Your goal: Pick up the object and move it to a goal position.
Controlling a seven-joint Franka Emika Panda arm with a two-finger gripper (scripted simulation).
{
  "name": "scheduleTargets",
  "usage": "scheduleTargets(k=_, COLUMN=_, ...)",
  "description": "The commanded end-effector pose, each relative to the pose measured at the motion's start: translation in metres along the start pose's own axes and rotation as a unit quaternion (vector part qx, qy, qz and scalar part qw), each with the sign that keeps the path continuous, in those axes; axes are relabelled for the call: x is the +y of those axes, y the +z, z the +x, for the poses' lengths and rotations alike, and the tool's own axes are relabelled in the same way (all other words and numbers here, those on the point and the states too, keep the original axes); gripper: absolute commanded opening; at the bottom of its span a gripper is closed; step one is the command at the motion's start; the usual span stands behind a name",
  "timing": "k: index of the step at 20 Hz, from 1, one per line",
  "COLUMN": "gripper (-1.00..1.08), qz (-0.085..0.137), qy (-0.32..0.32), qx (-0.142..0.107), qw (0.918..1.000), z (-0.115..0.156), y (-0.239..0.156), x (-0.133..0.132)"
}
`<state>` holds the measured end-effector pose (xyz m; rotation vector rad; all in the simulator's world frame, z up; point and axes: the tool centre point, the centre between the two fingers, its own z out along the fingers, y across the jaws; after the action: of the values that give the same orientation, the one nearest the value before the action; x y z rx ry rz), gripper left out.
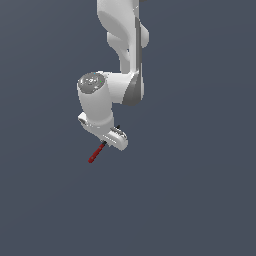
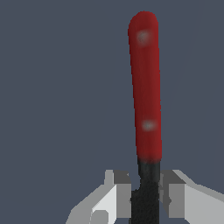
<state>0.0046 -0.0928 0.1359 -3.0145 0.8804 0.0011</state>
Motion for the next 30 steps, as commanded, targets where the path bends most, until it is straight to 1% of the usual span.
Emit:
scheduleTargets(k=1, gripper=-1.0, qz=0.0, qy=0.0, qx=0.0, qw=1.0, z=-0.005, y=-0.028, x=0.004)
scheduleTargets(k=20, gripper=-1.0, qz=-0.001, qy=0.0, qx=0.001, qw=1.0, z=-0.038, y=-0.251, x=0.033)
scheduleTargets(k=25, gripper=-1.0, qz=-0.001, qy=0.0, qx=0.001, qw=1.0, z=-0.044, y=-0.295, x=0.038)
scheduleTargets(k=30, gripper=-1.0, qz=-0.001, qy=0.0, qx=0.001, qw=1.0, z=-0.046, y=-0.325, x=0.041)
